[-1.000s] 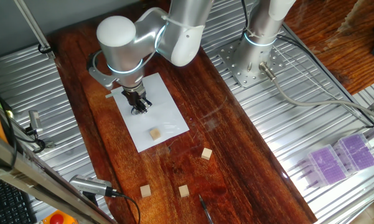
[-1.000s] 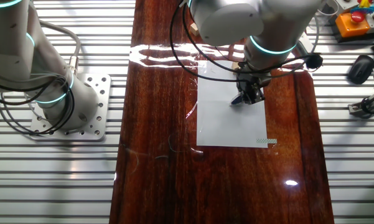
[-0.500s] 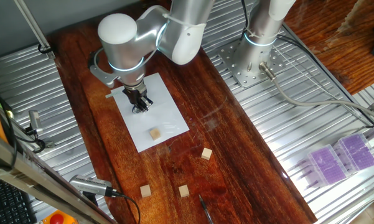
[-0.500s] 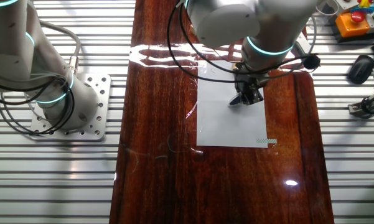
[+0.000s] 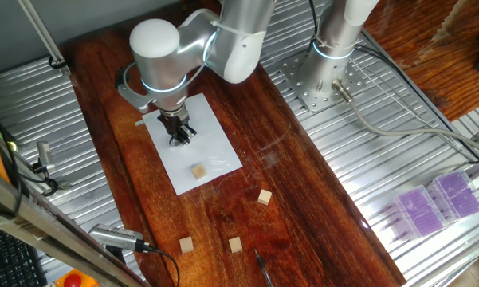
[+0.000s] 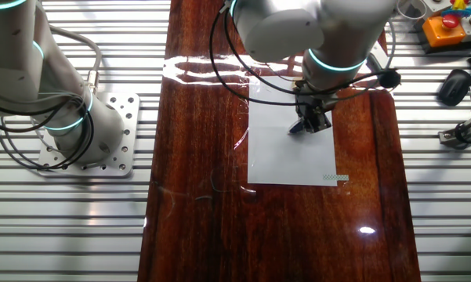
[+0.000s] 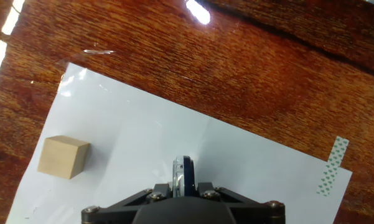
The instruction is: Use the correction tape on paper
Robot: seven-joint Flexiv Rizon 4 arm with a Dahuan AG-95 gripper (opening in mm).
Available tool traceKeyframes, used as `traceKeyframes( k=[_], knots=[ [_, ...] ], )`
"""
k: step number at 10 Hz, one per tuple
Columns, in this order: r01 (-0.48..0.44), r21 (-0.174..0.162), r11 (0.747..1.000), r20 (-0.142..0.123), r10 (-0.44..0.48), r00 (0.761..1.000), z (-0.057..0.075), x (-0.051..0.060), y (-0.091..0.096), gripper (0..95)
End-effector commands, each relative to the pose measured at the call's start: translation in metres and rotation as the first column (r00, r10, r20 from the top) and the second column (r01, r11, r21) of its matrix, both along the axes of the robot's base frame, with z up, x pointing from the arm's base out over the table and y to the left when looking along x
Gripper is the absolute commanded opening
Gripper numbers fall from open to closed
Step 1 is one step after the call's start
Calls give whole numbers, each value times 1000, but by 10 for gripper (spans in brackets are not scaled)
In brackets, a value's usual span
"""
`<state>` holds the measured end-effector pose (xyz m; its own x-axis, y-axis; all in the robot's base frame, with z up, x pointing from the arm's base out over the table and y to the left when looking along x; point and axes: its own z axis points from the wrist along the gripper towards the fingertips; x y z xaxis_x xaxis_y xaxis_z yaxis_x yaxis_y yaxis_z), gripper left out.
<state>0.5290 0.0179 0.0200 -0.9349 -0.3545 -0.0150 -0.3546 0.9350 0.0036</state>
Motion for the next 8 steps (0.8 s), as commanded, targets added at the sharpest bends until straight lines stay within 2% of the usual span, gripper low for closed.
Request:
traceKeyframes(
  k=[1,6,8],
  knots=[
    [2,6,1000,7,-2,1000,-2,4,1,0],
    [-3,14,1000,24,2,1000,-3,15,4,0],
    [-2,27,1000,35,1,999,-2,24,6,0]
  ],
)
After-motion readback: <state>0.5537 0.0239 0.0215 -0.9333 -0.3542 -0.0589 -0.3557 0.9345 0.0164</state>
